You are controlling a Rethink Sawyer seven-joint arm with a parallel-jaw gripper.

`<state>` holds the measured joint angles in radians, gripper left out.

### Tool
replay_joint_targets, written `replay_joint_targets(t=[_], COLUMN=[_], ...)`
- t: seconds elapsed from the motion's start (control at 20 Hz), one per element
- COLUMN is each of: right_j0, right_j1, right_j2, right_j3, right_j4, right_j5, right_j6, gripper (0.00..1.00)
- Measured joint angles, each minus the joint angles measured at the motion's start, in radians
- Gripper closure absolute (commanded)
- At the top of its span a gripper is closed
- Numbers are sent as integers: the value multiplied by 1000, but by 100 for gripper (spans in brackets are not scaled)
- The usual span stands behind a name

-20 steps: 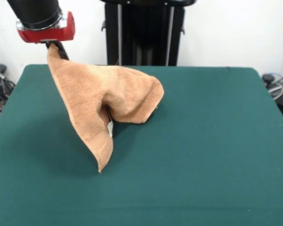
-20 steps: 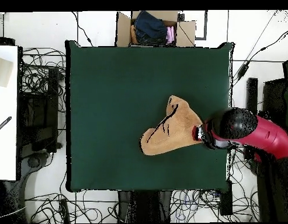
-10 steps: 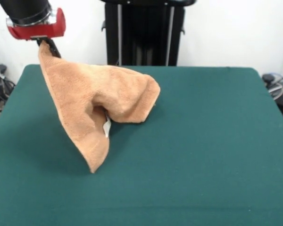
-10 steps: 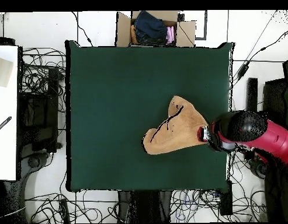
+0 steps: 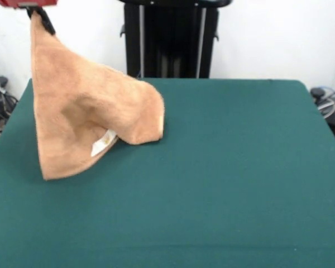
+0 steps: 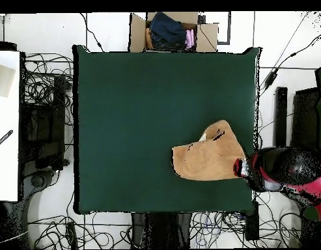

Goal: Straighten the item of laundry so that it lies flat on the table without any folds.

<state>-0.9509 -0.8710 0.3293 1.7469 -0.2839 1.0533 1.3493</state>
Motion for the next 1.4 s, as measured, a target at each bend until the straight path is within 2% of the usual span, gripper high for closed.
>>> replay_joint_targets(t=[0.3,0.55,1.05,1.4], right_j0=[-53,-85,-144,-152], right_j1=[-122,-184,-200,-200], right_j2=[4,7,42,70], right_j3=[102,174,309,337], right_j4=[0,0,0,1], right_j5=[0,-15,-182,-188], right_j6=[0,0,0,0], gripper=[100,100,100,100])
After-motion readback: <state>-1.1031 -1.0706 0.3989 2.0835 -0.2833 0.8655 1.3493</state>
